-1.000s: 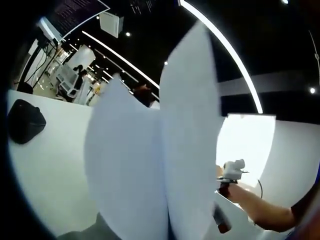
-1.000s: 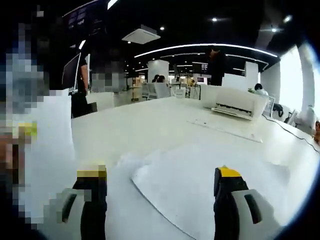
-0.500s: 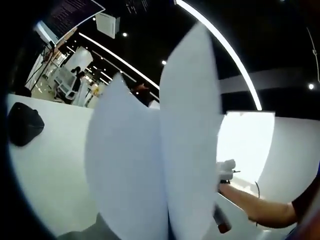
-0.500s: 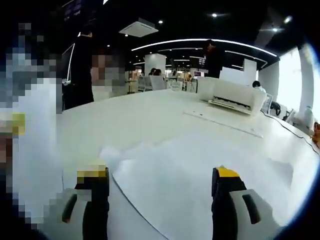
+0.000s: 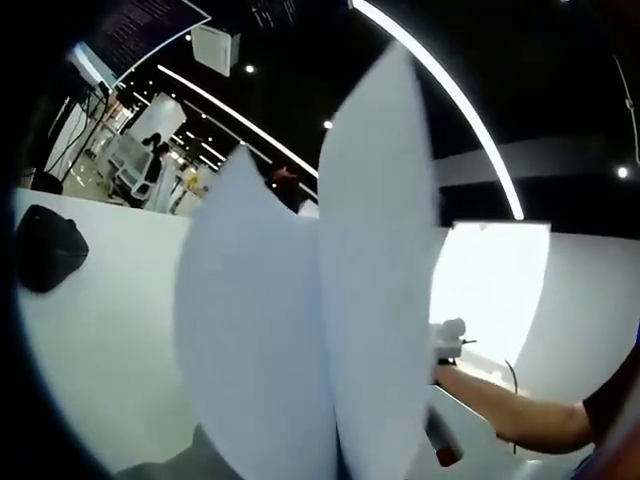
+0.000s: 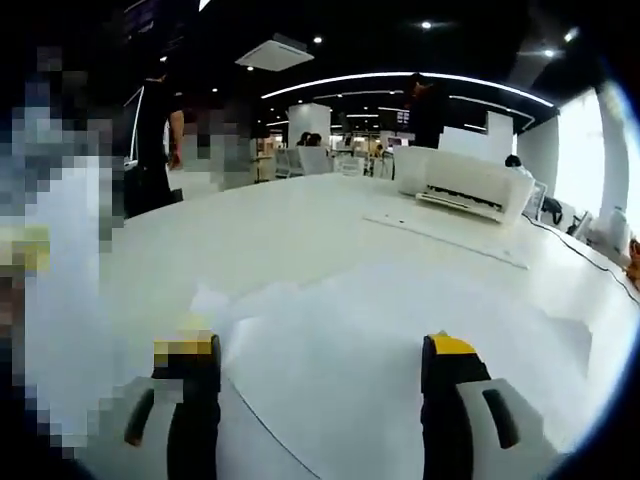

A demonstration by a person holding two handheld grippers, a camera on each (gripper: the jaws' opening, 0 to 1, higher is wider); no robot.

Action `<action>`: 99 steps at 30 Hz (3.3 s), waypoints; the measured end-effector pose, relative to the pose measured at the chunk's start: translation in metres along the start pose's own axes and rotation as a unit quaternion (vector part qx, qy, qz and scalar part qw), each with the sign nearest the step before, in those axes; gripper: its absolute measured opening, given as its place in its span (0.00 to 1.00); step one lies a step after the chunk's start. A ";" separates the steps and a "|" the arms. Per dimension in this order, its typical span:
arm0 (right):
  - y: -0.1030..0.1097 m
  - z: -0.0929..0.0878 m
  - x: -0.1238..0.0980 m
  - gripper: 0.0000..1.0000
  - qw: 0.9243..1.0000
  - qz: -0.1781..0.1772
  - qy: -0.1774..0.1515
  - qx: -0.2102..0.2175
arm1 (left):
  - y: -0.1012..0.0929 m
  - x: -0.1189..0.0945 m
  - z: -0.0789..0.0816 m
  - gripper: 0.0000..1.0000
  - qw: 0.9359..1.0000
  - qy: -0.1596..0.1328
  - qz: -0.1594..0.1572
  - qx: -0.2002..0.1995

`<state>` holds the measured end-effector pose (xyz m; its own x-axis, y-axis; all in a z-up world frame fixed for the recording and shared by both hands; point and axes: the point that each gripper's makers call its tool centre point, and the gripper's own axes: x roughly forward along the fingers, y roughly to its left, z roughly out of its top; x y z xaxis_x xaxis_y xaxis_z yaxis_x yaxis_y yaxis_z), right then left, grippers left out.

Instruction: Organize the stack of printing papers by aligning and flattening the scattered papers on the table

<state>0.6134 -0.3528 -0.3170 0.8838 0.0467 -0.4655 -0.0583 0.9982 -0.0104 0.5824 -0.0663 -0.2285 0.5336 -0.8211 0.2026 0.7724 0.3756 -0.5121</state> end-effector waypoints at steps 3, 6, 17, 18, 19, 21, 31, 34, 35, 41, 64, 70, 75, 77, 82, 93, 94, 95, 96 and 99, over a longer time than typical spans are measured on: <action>0.001 -0.001 0.002 0.76 1.000 -0.003 -0.015 0.014 | 0.000 -0.001 0.001 0.06 1.000 -0.001 -0.001 -0.003; 0.004 -0.002 0.005 0.76 1.000 -0.006 -0.021 0.012 | 0.001 -0.001 0.002 0.06 1.000 -0.001 -0.001 -0.009; 0.007 -0.003 0.000 0.78 0.999 0.013 -0.030 0.005 | 0.001 0.000 0.000 0.06 1.000 0.001 -0.003 -0.016; 0.009 -0.003 0.000 0.80 0.999 0.021 -0.029 0.003 | 0.001 0.000 0.000 0.06 1.000 0.001 -0.003 -0.017; 0.011 -0.003 0.001 0.84 0.999 0.026 -0.029 -0.001 | 0.001 0.000 0.000 0.06 1.000 0.001 -0.003 -0.017; 0.011 -0.003 0.002 0.85 0.999 0.025 -0.030 -0.002 | 0.001 0.001 -0.001 0.06 1.000 0.001 -0.003 -0.016; -0.011 -0.001 -0.003 0.50 0.999 0.000 -0.034 0.012 | 0.000 0.001 -0.002 0.06 1.000 0.000 -0.004 -0.016; -0.013 0.000 -0.005 0.50 0.999 -0.006 -0.036 0.013 | -0.001 0.001 -0.002 0.06 1.000 -0.001 -0.004 -0.015; -0.013 0.000 -0.005 0.49 0.999 -0.006 -0.036 0.013 | -0.001 0.001 -0.001 0.06 1.000 -0.001 -0.004 -0.016; -0.008 0.002 -0.009 0.17 0.999 0.005 -0.042 -0.009 | -0.001 0.001 -0.002 0.06 1.000 -0.002 -0.004 -0.014; -0.005 0.003 -0.006 0.01 0.999 0.021 -0.043 -0.005 | -0.001 0.000 -0.001 0.06 1.000 -0.002 -0.002 -0.014; -0.006 0.003 -0.005 0.00 0.999 0.022 -0.042 0.004 | -0.001 0.000 -0.001 0.06 1.000 -0.003 -0.002 -0.017; -0.006 0.002 -0.004 0.00 0.999 0.022 -0.042 0.008 | -0.001 0.001 -0.002 0.06 1.000 0.001 -0.001 -0.013; -0.006 0.002 -0.004 0.00 0.999 0.023 -0.041 0.011 | 0.000 0.000 -0.002 0.06 1.000 0.000 -0.002 -0.015; -0.007 0.002 -0.006 0.00 0.999 0.019 -0.040 0.017 | 0.000 -0.001 -0.001 0.06 1.000 0.000 -0.002 -0.019; -0.003 0.001 -0.013 0.00 0.999 0.016 -0.040 0.024 | -0.001 -0.003 0.001 0.06 1.000 0.000 -0.001 -0.019; -0.003 0.001 -0.013 0.00 0.999 0.015 -0.040 0.024 | -0.001 -0.003 0.001 0.06 1.000 -0.001 -0.001 -0.019; -0.003 0.001 -0.013 0.00 0.999 0.015 -0.040 0.024 | -0.002 -0.004 0.001 0.06 1.000 -0.001 -0.001 -0.020; -0.003 0.001 -0.013 0.00 0.999 0.015 -0.040 0.024 | -0.002 -0.004 0.002 0.06 1.000 -0.002 -0.001 -0.021; -0.002 0.001 -0.014 0.00 0.999 0.015 -0.040 0.024 | -0.002 -0.004 0.002 0.06 1.000 -0.003 -0.002 -0.021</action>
<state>0.6014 -0.3556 -0.3100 0.9164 0.0776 -0.3928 -0.0647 0.9968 0.0459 0.5793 -0.0633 -0.2268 0.5328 -0.8200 0.2093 0.7595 0.3542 -0.5456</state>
